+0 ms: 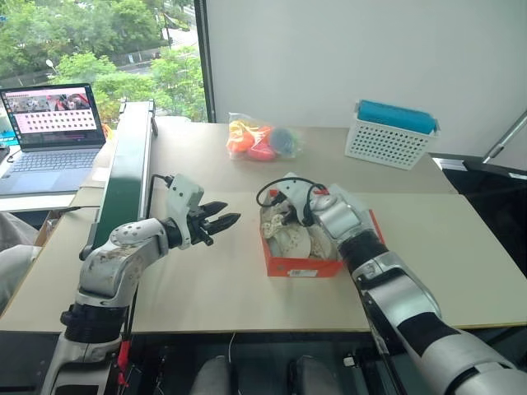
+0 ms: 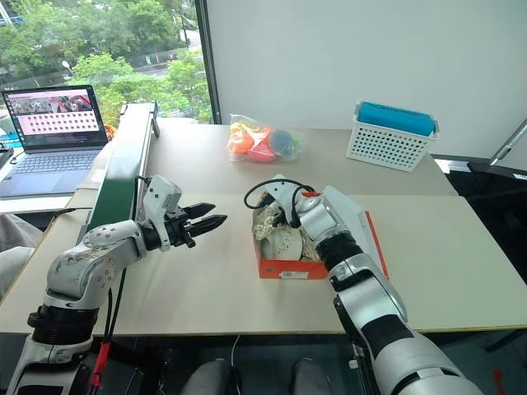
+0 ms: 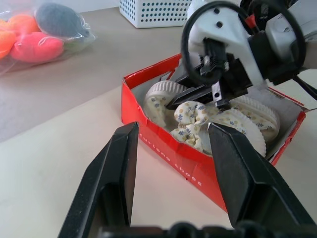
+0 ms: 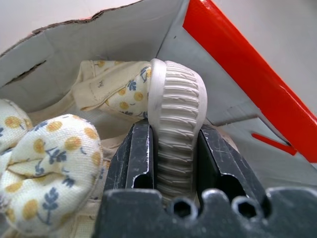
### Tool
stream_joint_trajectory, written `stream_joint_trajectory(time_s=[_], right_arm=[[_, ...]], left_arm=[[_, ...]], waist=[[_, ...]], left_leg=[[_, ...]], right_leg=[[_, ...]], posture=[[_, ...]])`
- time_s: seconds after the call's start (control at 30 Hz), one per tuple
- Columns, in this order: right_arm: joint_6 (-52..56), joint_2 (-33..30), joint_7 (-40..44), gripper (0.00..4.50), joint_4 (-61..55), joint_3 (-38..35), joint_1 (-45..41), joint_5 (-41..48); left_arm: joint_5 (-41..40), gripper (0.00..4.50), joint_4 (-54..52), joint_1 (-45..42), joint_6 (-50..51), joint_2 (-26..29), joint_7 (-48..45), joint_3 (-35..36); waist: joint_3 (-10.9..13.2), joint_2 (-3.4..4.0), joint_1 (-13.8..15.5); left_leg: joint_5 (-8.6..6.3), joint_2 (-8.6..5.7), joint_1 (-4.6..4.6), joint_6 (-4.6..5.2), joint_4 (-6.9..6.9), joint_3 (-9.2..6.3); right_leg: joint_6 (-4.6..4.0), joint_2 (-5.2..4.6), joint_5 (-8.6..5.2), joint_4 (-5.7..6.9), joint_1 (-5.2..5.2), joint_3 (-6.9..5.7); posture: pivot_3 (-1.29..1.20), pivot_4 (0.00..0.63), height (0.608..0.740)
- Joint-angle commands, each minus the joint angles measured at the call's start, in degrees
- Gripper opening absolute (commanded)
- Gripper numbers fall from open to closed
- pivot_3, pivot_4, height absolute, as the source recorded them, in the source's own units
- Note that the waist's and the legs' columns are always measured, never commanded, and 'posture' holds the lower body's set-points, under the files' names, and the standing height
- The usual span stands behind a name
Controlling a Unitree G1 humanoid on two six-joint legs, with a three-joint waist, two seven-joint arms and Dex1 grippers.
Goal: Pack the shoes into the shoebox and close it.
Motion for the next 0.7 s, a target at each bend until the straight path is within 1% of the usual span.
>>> stream_joint_trajectory(time_s=[0.03,0.07,0.2,0.23,0.27,0.3,0.33,0.4,0.47,0.6,0.7], right_arm=[[6.0,1.1,0.4,0.9,9.7,-5.1,3.0,3.4],[7.3,1.0,0.1,0.9,9.0,-7.8,1.9,4.9],[12.1,-0.2,-1.6,0.9,4.4,-13.6,-0.3,7.9],[13.7,-0.6,-1.9,1.3,2.2,-14.7,-0.3,8.6],[15.8,-1.0,-2.5,1.74,-0.3,-16.6,-0.3,9.7],[18.1,-1.1,-2.9,1.93,-3.3,-18.4,0.0,11.1],[20.2,-1.4,-2.8,2.33,-6.2,-18.8,0.5,11.7],[24.2,-1.8,-2.7,2.99,-12.2,-19.4,1.9,12.9],[27.6,-2.1,-3.0,3.66,-17.9,-20.1,3.6,14.0],[32.3,-2.6,-5.2,3.66,-26.9,-23.1,6.0,16.1],[34.0,-3.5,-6.7,3.66,-31.5,-24.0,6.7,16.6]], left_arm=[[0.2,2.36,-1.6,-1.2,-0.4,-0.2,-0.1,0.0],[0.3,2.36,-1.5,-1.2,-0.4,-0.2,-0.1,-0.1],[0.4,2.36,-1.4,-1.0,-0.6,-0.3,-0.2,-0.2],[0.4,2.38,-1.3,-1.0,-0.7,-0.4,-0.2,-0.3],[0.4,2.38,-1.2,-1.2,-0.7,-0.5,-0.2,-0.4],[0.5,2.38,-1.0,-1.3,-0.8,-0.6,-0.3,-0.6],[0.6,2.38,-0.8,-1.5,-0.8,-0.6,-0.4,-0.7],[0.6,2.38,-0.6,-1.6,-0.9,-0.6,-0.6,-0.8],[0.6,2.38,-0.4,-1.8,-1.0,-0.5,-0.8,-0.9],[0.9,2.38,0.2,-2.2,-1.0,-0.4,-1.4,-1.0],[1.1,2.38,0.4,-2.4,-1.1,-0.4,-1.8,-1.2]], waist=[[0.0,-0.02,0.0],[0.0,-0.02,0.0],[0.1,0.14,0.1],[0.2,0.2,0.1],[0.2,0.23,0.1],[0.4,0.41,0.2],[0.5,0.58,0.2],[0.7,0.8,0.4],[0.7,0.85,0.5],[0.8,0.94,0.7],[1.0,0.93,0.7]], left_leg=[[0.03,0.0,0.04,-0.04,-0.07,0.0],[0.05,0.0,0.04,-0.07,-0.11,0.0],[0.07,0.0,-0.1,-0.11,-0.19,-0.01],[0.08,0.0,-0.15,-0.11,-0.19,-0.01],[0.08,0.0,-0.25,-0.11,-0.19,-0.01],[0.08,-0.01,-0.35,-0.1,-0.19,-0.01],[0.09,-0.04,-0.51,-0.08,-0.18,-0.01],[0.14,-0.06,-0.77,0.0,-0.18,-0.01],[0.36,-0.05,-1.01,0.37,-0.19,-0.02],[0.36,-0.07,-1.31,0.42,-0.21,-0.03],[0.37,-0.13,-1.63,0.46,-0.2,0.01]], right_leg=[[0.0,0.0,0.01,0.0,0.01,0.0],[0.0,0.01,0.01,0.01,-0.01,0.0],[-0.06,-0.03,0.05,0.01,-0.19,-0.01],[-0.11,-0.03,0.08,0.0,-0.23,-0.01],[-0.34,-0.05,0.24,-0.01,-0.28,-0.02],[-0.39,-0.06,0.28,-0.02,-0.34,-0.03],[-0.33,-0.1,0.35,-0.03,-0.38,-0.04],[-0.28,-0.11,0.39,-0.02,-0.47,-0.05],[-0.27,-0.04,0.38,0.01,-0.62,-0.11],[-0.22,-0.02,0.35,-0.01,-0.84,-0.15],[-0.19,-0.03,0.36,0.0,-1.15,-0.13]], posture=[[0.0,0.15,0.699],[0.0,0.15,0.699],[0.0,0.15,0.699],[0.0,0.15,0.699],[0.0,0.15,0.699],[0.0,0.15,0.699],[0.0,0.15,0.699],[0.0,0.15,0.699],[0.0,0.15,0.699],[0.0,0.15,0.699],[0.0,0.15,0.699]])
